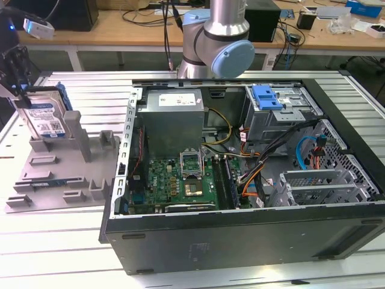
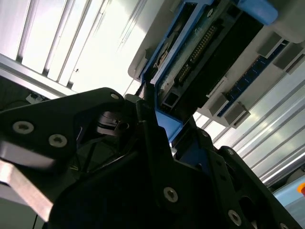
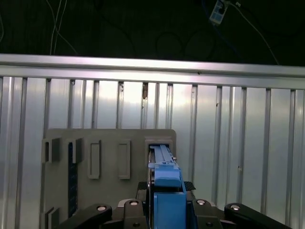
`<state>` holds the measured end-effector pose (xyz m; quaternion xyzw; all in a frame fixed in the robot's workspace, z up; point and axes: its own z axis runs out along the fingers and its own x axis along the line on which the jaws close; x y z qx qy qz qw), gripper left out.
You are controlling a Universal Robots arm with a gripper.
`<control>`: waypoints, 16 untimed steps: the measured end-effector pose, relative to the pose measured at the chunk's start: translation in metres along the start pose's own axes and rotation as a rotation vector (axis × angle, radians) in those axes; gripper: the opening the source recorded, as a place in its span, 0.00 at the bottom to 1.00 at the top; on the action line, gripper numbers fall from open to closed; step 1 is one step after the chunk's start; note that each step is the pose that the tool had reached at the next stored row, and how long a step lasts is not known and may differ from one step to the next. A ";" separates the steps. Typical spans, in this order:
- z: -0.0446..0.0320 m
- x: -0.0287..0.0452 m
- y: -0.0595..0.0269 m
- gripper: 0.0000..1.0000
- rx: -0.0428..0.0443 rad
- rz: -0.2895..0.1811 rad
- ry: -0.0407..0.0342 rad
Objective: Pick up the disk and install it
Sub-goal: 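Pick up the disk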
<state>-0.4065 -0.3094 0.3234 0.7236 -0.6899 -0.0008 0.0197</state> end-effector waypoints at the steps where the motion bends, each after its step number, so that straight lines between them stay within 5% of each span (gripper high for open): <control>1: -0.0027 0.0001 0.0001 0.37 0.0000 0.000 0.0000; 16: -0.0462 0.0012 0.0014 0.37 0.0000 0.000 0.0000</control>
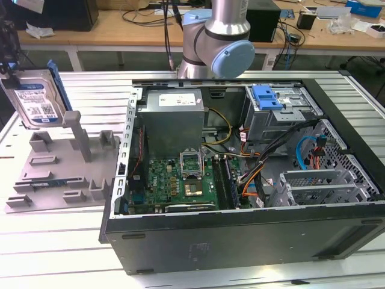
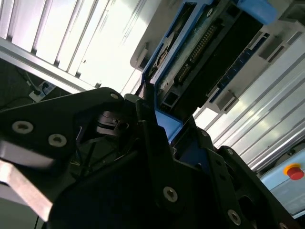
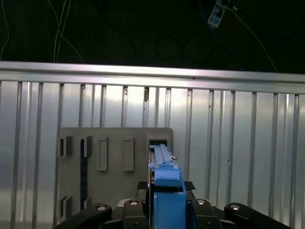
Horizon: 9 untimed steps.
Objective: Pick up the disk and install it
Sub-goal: 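Pick up the disk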
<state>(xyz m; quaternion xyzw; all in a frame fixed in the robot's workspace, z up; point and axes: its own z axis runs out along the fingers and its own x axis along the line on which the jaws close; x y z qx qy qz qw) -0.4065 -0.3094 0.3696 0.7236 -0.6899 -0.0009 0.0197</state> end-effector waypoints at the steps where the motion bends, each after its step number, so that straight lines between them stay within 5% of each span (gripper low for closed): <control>1: -0.0053 0.0001 0.0001 0.37 0.0000 0.000 0.0000; 9: -0.0276 0.0007 0.0008 0.37 0.0000 0.000 0.0000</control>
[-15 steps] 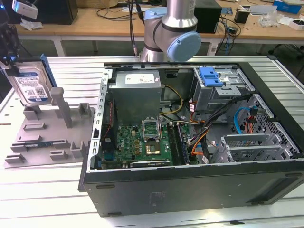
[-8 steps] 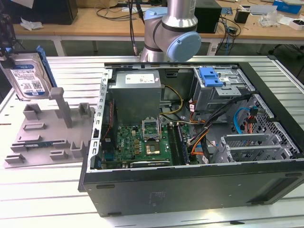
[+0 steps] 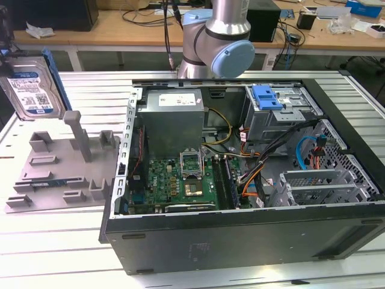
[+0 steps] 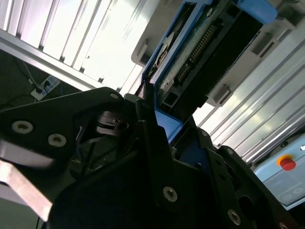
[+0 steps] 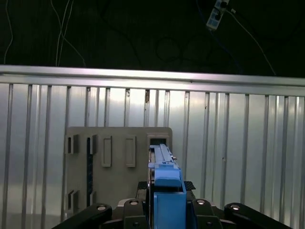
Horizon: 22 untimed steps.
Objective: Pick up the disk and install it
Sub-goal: 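Pick up the disk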
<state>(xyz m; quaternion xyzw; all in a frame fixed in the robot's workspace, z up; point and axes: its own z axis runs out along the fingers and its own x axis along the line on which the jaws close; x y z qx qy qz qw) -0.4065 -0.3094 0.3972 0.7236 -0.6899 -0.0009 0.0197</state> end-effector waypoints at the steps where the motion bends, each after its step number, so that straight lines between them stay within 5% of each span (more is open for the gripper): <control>1: -0.0034 0.0001 0.0001 0.37 0.0000 0.000 0.0000; 9: -0.0281 0.0007 0.0008 0.37 0.0000 0.000 0.0000; 22: -0.0811 0.0021 0.0023 0.37 0.0000 0.000 0.0002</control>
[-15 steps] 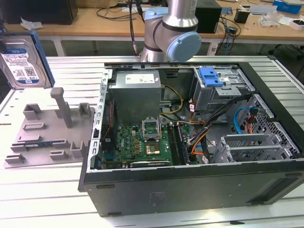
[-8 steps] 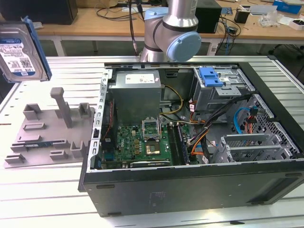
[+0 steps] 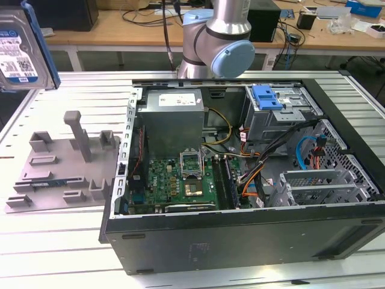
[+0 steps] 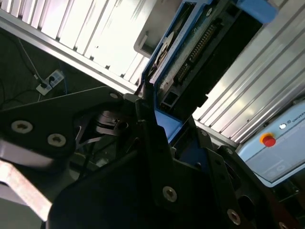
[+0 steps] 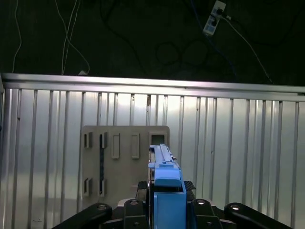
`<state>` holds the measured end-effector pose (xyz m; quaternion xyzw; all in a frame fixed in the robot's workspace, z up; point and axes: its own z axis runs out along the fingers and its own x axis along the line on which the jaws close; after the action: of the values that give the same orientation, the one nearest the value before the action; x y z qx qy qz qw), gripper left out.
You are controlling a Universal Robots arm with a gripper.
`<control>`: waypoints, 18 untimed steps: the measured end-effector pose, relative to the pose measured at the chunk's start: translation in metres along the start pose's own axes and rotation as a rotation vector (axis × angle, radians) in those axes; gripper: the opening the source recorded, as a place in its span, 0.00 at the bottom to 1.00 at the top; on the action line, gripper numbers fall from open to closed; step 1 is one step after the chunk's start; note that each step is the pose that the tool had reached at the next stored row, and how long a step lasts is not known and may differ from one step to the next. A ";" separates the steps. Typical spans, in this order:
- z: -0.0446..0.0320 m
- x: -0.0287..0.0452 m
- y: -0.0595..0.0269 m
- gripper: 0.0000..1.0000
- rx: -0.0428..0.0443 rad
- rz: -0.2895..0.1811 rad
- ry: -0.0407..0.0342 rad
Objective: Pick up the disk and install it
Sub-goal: 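Pick up the disk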
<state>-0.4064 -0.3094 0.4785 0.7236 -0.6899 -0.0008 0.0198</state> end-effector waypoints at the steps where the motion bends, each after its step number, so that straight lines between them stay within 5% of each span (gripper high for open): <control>1: -0.0031 0.0001 0.0001 0.37 0.0001 0.000 0.0001; 7: -0.0212 0.0006 0.0006 0.37 -0.0001 0.000 0.0005; 18: -0.0223 0.0036 -0.0049 0.37 -0.0003 0.000 0.0004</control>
<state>-0.4007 -0.3122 0.5007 0.7236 -0.6899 -0.0007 0.0201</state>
